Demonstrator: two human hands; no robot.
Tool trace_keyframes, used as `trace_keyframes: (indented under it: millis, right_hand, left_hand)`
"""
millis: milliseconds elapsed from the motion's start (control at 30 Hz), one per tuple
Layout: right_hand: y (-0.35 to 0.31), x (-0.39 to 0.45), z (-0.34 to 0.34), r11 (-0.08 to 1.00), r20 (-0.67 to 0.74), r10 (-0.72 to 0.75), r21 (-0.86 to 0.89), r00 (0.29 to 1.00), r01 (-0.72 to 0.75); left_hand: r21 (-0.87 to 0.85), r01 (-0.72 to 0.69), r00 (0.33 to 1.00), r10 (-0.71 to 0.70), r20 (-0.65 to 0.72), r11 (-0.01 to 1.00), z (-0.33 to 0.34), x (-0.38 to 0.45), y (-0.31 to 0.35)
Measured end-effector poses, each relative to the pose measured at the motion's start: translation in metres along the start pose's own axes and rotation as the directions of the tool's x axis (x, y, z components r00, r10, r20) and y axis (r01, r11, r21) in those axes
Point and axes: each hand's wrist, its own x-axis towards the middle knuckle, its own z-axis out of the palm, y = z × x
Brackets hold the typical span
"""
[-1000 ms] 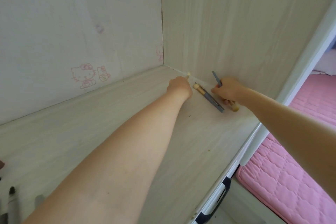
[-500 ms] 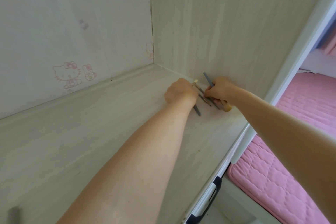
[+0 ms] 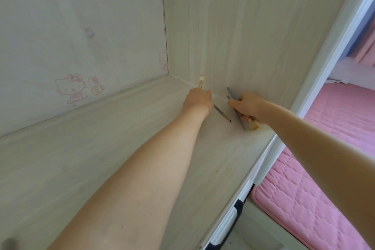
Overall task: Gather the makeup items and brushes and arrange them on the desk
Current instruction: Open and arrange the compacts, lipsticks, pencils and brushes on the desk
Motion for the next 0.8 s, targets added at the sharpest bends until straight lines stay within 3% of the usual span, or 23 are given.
trace_keyframes:
  millis: [133, 300, 467, 667, 800]
  right_hand:
    - [0.004, 0.0, -0.003, 1.0, 0.009, -0.016, 0.003, 1.0, 0.016]
    - [0.002, -0.005, -0.001, 0.994, -0.02, -0.059, -0.095, 0.998, 0.057]
    - [-0.001, -0.007, -0.001, 0.997, 0.008, -0.042, -0.067, 0.999, 0.043]
    - [-0.01, -0.019, 0.0, 0.998, 0.021, -0.008, -0.054, 1.0, 0.009]
    - [-0.022, -0.037, 0.01, 0.991, 0.114, -0.019, 0.136, 0.993, 0.003]
  left_hand:
    - [0.032, 0.007, 1.0, -0.006, -0.014, 0.999, 0.013, 0.002, 0.001]
    - [0.228, -0.013, 0.997, 0.031, -0.074, 0.974, 0.026, 0.002, 0.005]
    - [0.237, -0.01, 0.997, 0.029, -0.077, 0.971, 0.024, 0.001, 0.004]
    - [0.039, 0.06, 0.994, -0.063, 0.089, 0.997, -0.002, -0.008, -0.008]
    - [-0.16, 0.122, 0.98, -0.092, 0.179, 0.98, -0.026, -0.026, -0.018]
